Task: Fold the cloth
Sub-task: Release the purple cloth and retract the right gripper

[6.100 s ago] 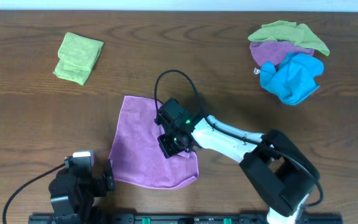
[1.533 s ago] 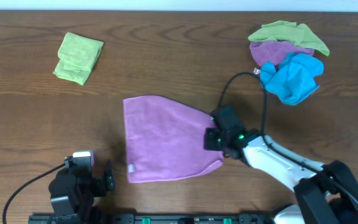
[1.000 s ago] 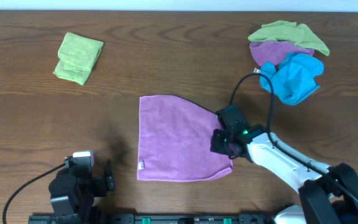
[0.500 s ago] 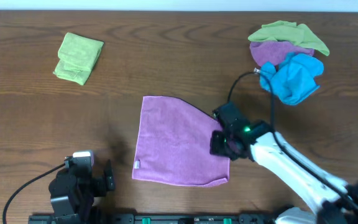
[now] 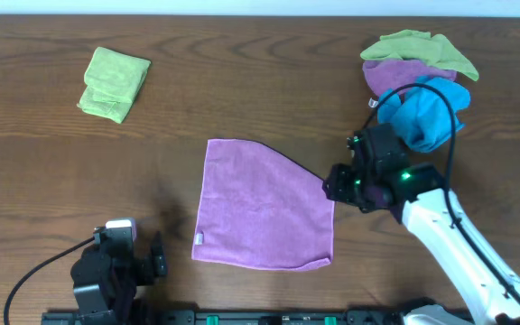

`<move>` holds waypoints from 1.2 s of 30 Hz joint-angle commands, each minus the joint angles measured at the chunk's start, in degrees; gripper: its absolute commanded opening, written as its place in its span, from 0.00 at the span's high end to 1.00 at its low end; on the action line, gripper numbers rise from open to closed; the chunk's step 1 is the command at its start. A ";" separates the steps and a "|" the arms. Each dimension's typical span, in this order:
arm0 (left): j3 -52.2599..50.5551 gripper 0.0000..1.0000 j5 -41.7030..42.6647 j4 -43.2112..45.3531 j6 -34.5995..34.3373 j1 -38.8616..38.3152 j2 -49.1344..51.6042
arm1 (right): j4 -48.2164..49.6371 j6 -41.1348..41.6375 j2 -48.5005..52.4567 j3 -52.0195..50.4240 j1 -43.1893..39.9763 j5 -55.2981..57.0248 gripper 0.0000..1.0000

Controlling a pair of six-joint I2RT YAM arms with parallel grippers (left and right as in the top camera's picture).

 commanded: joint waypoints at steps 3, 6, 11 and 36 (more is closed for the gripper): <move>-0.68 0.05 -0.22 -3.19 0.20 0.24 -0.22 | -0.66 -9.14 2.43 -1.86 -4.59 -14.05 0.64; -0.68 0.05 -0.20 -3.19 0.20 0.24 -0.22 | -2.95 -12.57 2.25 -2.12 -4.31 -14.97 0.71; -0.68 0.05 -0.22 -3.19 0.20 0.24 -0.22 | -4.44 -14.64 -1.09 -1.81 -3.85 -11.80 0.68; -0.68 0.04 10.23 4.74 -11.52 0.24 -0.22 | -21.18 -9.62 -31.80 -7.37 7.58 4.63 0.63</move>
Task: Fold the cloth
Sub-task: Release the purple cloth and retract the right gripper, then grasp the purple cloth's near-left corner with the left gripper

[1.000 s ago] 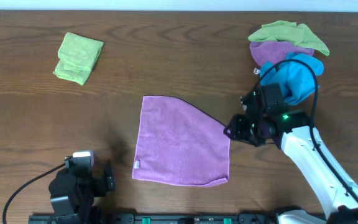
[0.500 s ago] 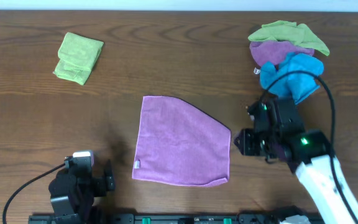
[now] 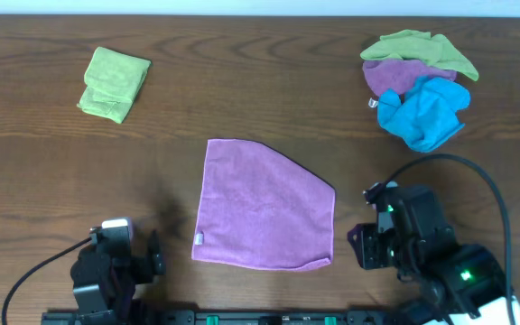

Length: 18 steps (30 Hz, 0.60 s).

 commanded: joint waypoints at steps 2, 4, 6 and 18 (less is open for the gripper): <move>-0.44 0.05 20.41 4.59 -16.57 0.22 -0.22 | 0.42 1.49 -0.13 -1.36 0.57 -1.44 0.63; -0.44 0.05 29.75 4.66 -24.37 0.22 -0.22 | 0.66 1.62 -0.13 -1.36 0.57 -1.49 0.62; -0.44 0.05 32.83 4.63 -26.36 0.22 -0.22 | 0.59 1.62 -0.13 -1.36 0.57 -1.46 0.62; -0.44 0.05 33.55 3.87 -39.06 0.22 -0.22 | 0.22 1.62 -0.13 -1.42 0.57 -2.99 0.61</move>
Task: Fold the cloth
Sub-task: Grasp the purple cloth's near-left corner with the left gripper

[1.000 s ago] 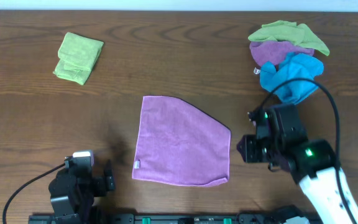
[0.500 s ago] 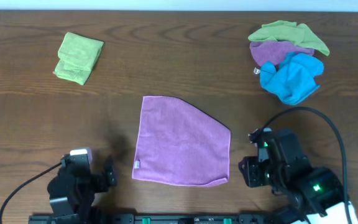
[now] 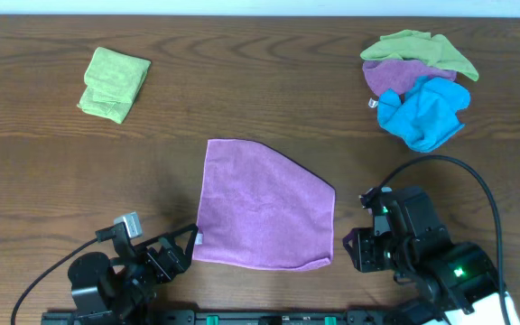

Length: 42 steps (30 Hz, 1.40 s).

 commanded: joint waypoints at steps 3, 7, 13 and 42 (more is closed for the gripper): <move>-0.35 0.05 -0.74 -0.37 -3.06 0.20 -0.22 | -0.44 0.79 -0.35 -0.07 0.48 -0.90 0.61; -0.35 0.05 -0.02 0.07 -5.79 0.17 -0.22 | -0.44 0.81 -0.35 -0.07 0.48 -0.90 0.61; -0.35 0.12 -1.36 -8.28 -2.51 0.09 -0.22 | -0.11 0.83 -0.33 -0.07 0.48 -1.29 0.61; 13.49 0.33 -33.14 -1.25 5.20 -29.77 52.68 | 4.13 1.25 3.65 -0.07 0.48 -1.25 0.59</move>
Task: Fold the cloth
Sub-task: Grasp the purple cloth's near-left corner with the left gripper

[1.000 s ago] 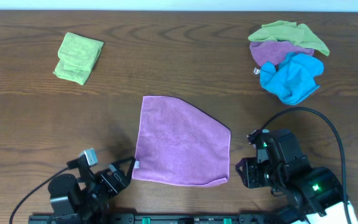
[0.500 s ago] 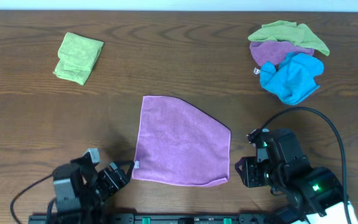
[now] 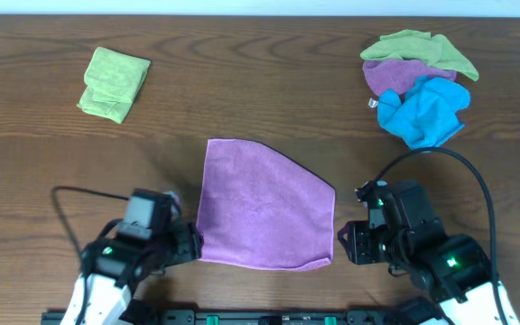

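A purple cloth [image 3: 264,203] lies spread flat at the middle of the table, its far right corner cut off at a slant. My left gripper [image 3: 191,244] is at the cloth's near left corner, touching or just beside its edge. My right gripper [image 3: 342,245] sits just off the near right corner, a little to its right. From the overhead view I cannot make out how either pair of jaws stands, and nothing shows between the fingers.
A folded green cloth [image 3: 114,83] lies at the far left. At the far right is a pile of a green cloth [image 3: 418,47], a purple one [image 3: 394,78] and a blue one [image 3: 422,110]. Black cables loop behind both arms.
My left arm has moved up and to the right, and its gripper is now against the cloth's near left corner. The right gripper has edged slightly left toward the near right corner. The cloth lies unchanged.
At first my right gripper was at the cloth's far right edge while the left arm rested at the near left table edge. The right arm then stood near the near right corner. The left gripper then turned toward the cloth, and now sits at its near left corner.
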`<move>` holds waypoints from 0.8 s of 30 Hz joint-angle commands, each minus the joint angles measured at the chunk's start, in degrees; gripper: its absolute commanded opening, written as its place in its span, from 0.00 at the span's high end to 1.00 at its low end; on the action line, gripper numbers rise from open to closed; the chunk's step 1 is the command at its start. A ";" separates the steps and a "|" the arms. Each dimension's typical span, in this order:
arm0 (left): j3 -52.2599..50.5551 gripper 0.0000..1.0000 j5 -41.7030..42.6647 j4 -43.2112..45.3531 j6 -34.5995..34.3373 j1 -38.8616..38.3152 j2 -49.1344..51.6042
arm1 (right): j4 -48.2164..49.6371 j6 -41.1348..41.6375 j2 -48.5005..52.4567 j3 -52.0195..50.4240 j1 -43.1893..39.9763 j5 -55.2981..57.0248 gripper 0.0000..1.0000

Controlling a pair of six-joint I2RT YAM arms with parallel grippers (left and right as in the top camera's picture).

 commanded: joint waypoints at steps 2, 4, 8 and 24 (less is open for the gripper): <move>0.61 0.38 -8.39 1.64 -3.87 -7.30 5.16 | 0.76 0.59 1.25 -0.07 0.48 -0.42 0.59; 0.61 0.41 -9.84 2.82 -5.16 -10.25 7.30 | 0.90 0.59 1.73 -0.07 0.48 -0.39 0.59; 0.79 0.46 -11.54 4.33 -7.23 -13.70 10.03 | 0.87 0.57 2.27 -0.09 0.48 0.13 0.59; 0.81 0.55 -11.52 7.26 -14.16 -14.29 16.33 | 1.95 0.57 2.27 -0.17 0.48 0.46 0.60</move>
